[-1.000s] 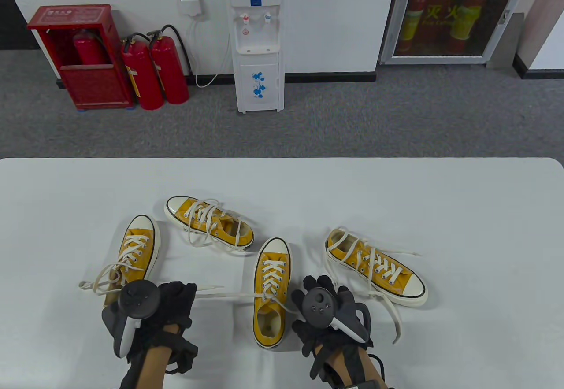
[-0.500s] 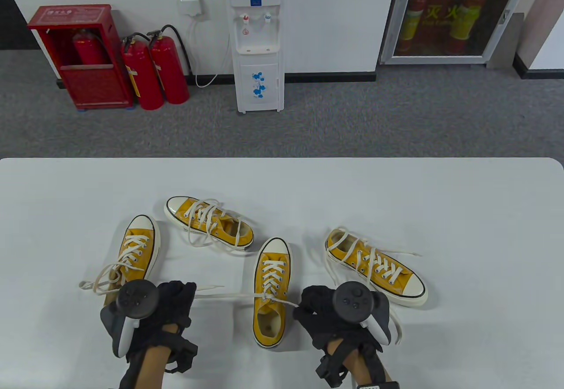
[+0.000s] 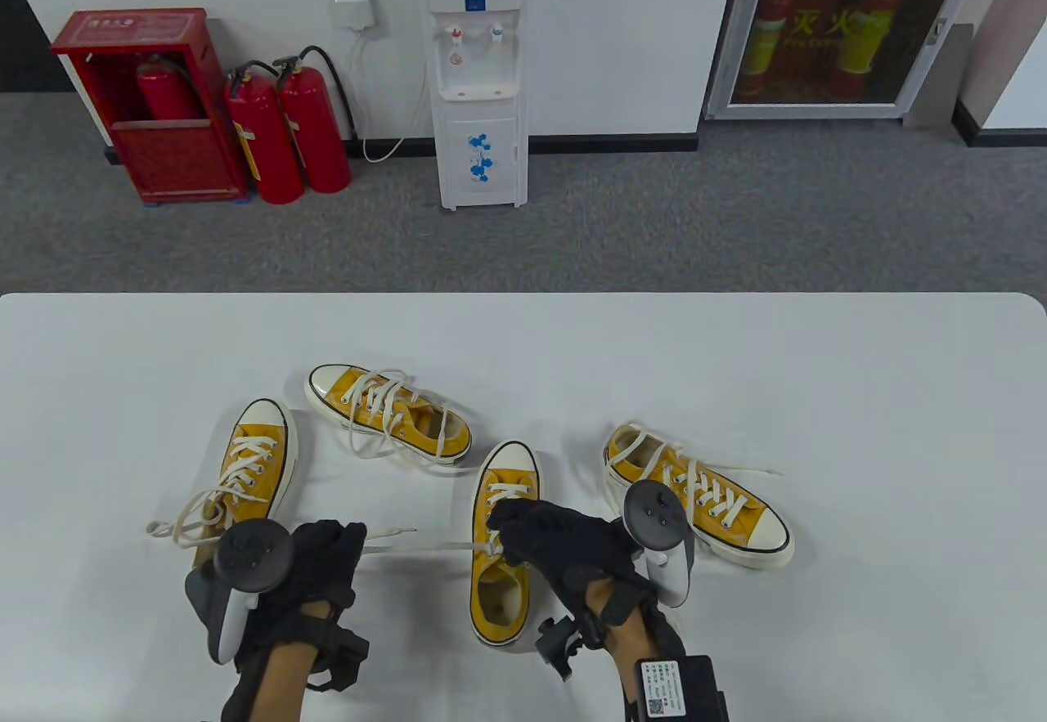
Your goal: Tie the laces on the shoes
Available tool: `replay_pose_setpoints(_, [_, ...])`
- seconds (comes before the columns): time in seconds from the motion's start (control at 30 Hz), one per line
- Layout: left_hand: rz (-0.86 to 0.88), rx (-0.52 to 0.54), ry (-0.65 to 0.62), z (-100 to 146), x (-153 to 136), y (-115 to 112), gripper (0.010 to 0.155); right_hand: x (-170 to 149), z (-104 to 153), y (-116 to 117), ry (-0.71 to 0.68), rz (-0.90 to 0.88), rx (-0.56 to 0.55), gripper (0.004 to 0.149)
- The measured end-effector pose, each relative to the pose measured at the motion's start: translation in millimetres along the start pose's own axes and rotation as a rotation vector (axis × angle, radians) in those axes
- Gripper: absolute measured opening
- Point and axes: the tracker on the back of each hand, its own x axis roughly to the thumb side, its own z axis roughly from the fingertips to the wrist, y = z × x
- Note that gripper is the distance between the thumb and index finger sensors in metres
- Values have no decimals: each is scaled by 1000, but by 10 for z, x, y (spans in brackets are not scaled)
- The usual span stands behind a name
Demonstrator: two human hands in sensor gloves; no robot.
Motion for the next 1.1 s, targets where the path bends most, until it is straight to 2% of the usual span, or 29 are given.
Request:
replay_pose_setpoints(0.1, [3,1,-8,3,7,1,39,-70,-45,109,-21,-122,96,48])
replay_pose_setpoints(0.2, [11,1,-18,8,20,-1,40,-82,-35,133,-42,-97,114,49])
replay_pose_setpoints(0.5, [281,-89,-69,45,97,3,41,-87,4,95,-59,38,18,52])
replay_pose_setpoints(0.77, [463,-188,-235,120,412,49,43,-24,21,125,-70,211,-98,47])
replay_pose_setpoints(0.87, [438,-273,-309,129,569,78,42,-12,23,111,-63,183,-163,44])
replay_pose_setpoints(1.1, [356,-284,-422,211,910,150,41,-16,-18,129,-58,269,-164,49])
